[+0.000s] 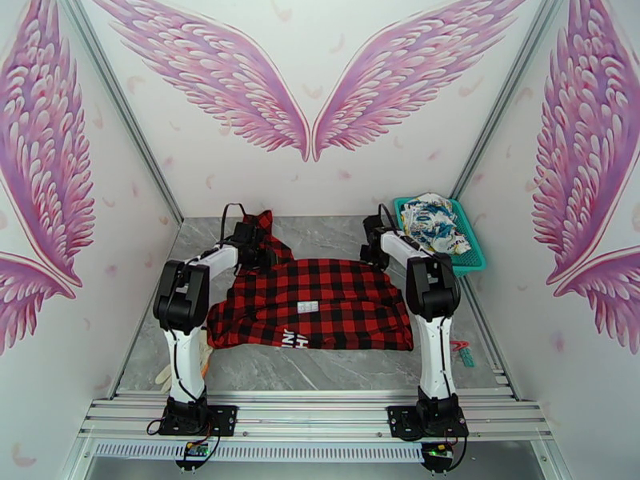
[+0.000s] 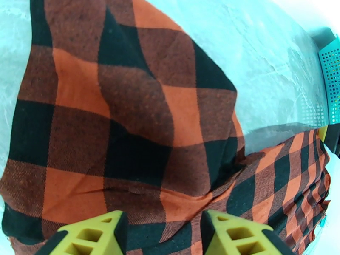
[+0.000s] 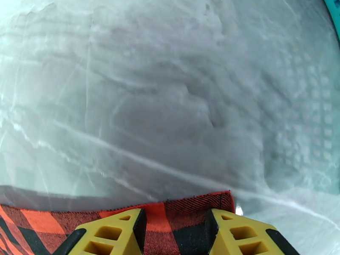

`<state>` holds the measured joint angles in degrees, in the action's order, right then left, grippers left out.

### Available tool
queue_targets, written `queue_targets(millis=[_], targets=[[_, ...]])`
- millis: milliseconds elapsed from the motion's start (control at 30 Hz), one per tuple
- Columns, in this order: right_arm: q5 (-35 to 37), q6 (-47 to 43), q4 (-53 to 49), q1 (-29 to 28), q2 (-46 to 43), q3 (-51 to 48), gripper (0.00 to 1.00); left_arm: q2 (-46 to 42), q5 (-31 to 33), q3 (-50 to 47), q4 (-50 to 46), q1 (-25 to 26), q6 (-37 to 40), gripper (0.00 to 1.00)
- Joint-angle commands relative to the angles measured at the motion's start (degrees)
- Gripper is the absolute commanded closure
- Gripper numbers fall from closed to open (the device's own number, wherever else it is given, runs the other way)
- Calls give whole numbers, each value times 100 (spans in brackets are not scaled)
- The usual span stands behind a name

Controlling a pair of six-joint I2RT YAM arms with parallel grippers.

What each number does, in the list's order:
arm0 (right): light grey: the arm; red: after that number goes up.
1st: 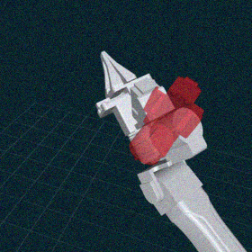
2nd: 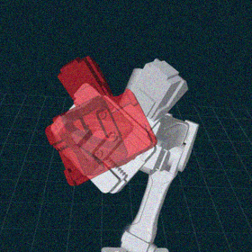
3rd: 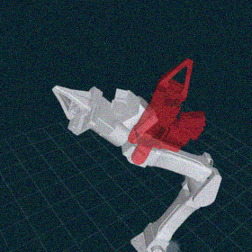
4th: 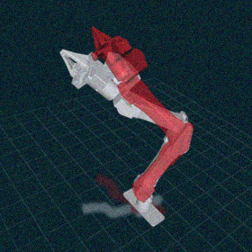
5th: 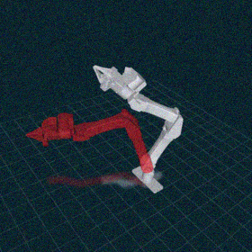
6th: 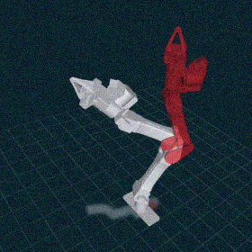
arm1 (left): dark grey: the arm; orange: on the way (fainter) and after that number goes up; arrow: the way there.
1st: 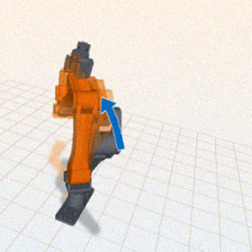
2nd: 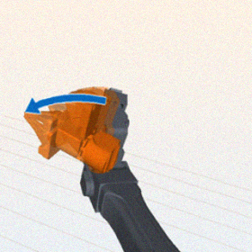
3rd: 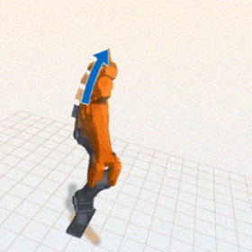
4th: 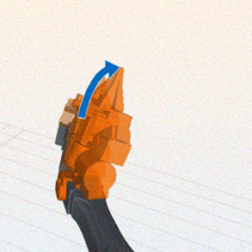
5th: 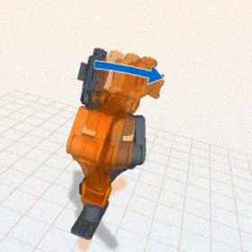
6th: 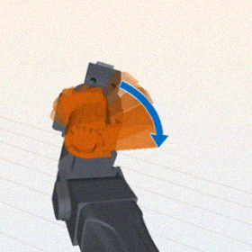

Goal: Fold and stack the mixed laundry pile

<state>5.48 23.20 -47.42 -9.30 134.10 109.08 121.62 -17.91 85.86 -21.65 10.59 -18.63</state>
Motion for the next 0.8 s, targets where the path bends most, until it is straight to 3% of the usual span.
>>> queue_targets(millis=[0,33,400,633,767], targets=[[-51,147,-311,51,559,558,58,204,178,96,297,-108,-292,50],[-97,150,-389,60,726,781,63,263,162,120,350,-131,-365,50],[-507,80,-824,139,1683,2992,63,395,77,331,586,-321,-574,49],[-308,-306,-64,152,397,1939,53,-53,415,679,39,-414,-100,44],[-357,-886,83,231,252,1652,47,104,779,1041,-484,-572,193,44]])
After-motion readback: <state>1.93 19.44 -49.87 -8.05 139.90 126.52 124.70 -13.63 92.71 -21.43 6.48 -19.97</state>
